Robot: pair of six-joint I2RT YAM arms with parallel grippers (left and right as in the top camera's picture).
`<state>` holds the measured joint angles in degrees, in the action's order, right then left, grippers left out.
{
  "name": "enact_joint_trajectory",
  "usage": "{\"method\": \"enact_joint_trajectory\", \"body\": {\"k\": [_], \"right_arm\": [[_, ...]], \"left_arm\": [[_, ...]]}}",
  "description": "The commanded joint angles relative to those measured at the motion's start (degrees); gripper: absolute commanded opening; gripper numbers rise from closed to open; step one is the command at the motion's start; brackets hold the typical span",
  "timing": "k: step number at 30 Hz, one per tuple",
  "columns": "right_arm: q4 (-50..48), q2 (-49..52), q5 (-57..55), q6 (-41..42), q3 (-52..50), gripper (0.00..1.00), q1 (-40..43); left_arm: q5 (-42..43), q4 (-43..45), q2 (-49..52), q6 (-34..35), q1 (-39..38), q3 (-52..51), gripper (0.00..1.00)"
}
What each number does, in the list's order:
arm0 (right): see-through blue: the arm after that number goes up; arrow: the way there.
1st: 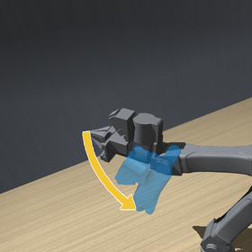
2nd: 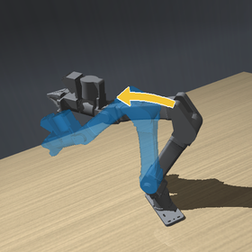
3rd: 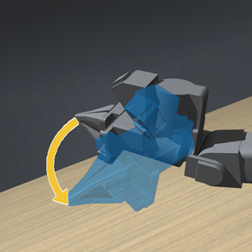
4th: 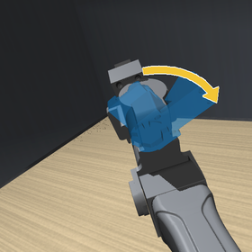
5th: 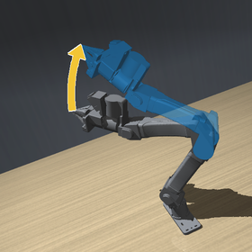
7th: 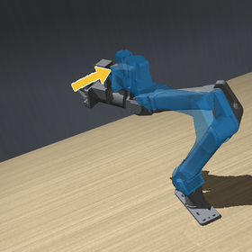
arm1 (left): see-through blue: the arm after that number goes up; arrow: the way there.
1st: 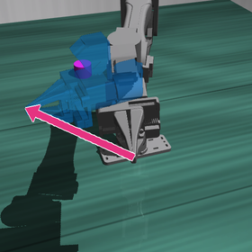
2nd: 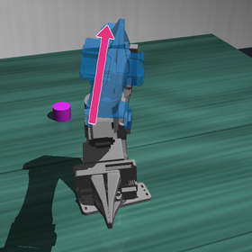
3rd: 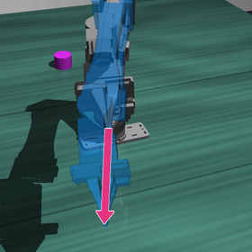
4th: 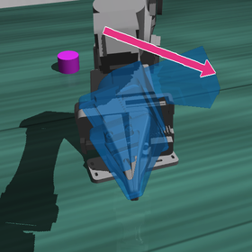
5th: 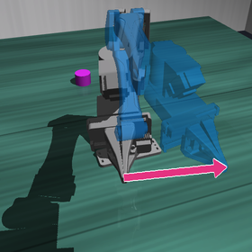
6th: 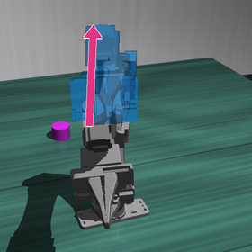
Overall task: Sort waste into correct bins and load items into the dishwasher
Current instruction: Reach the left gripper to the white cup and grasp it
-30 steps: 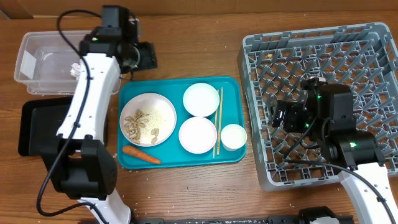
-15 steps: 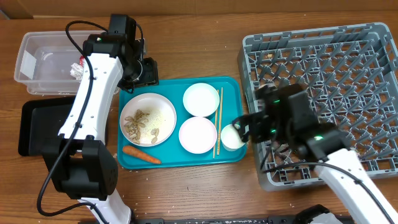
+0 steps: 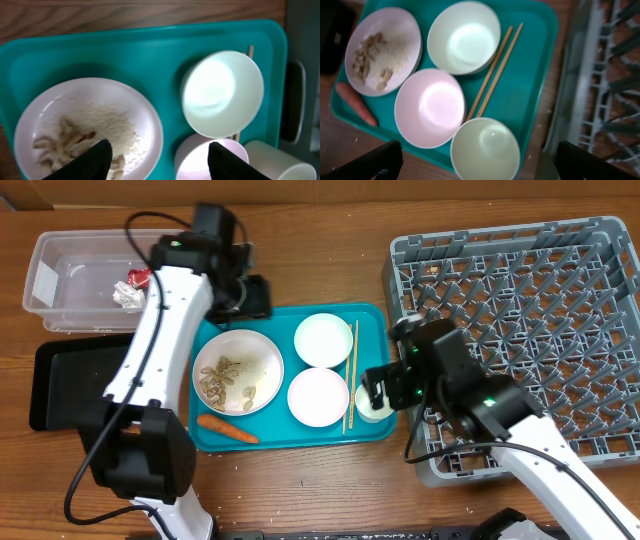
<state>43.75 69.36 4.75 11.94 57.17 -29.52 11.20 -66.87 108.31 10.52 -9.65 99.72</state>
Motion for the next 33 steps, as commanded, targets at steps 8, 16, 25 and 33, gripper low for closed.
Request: {"method": "enact_joint_trajectory", "body": {"k": [8, 16, 25, 33], "right_arm": [[5.42, -5.88, -6.14, 6.19, 2.97, 1.00, 21.44], [9.84, -5.86, -6.19, 6.10, 2.95, 1.00, 29.79], [10.27, -5.86, -6.16, 6.12, 2.95, 1.00, 31.19], [11.04, -5.86, -6.16, 6.12, 2.93, 1.00, 31.19]], "left_arm": [[1.79, -0.11, -1.49, -9.90, -16.76, 0.17, 0.68], [2.40, -5.57, -1.49, -12.57, -23.02, 0.15, 0.67], [2.19, -5.66, 0.20, -16.98, -27.06, -2.14, 0.68], [2.16, -3.91, 7.13, -17.27, -27.80, -3.26, 0.60]]}}
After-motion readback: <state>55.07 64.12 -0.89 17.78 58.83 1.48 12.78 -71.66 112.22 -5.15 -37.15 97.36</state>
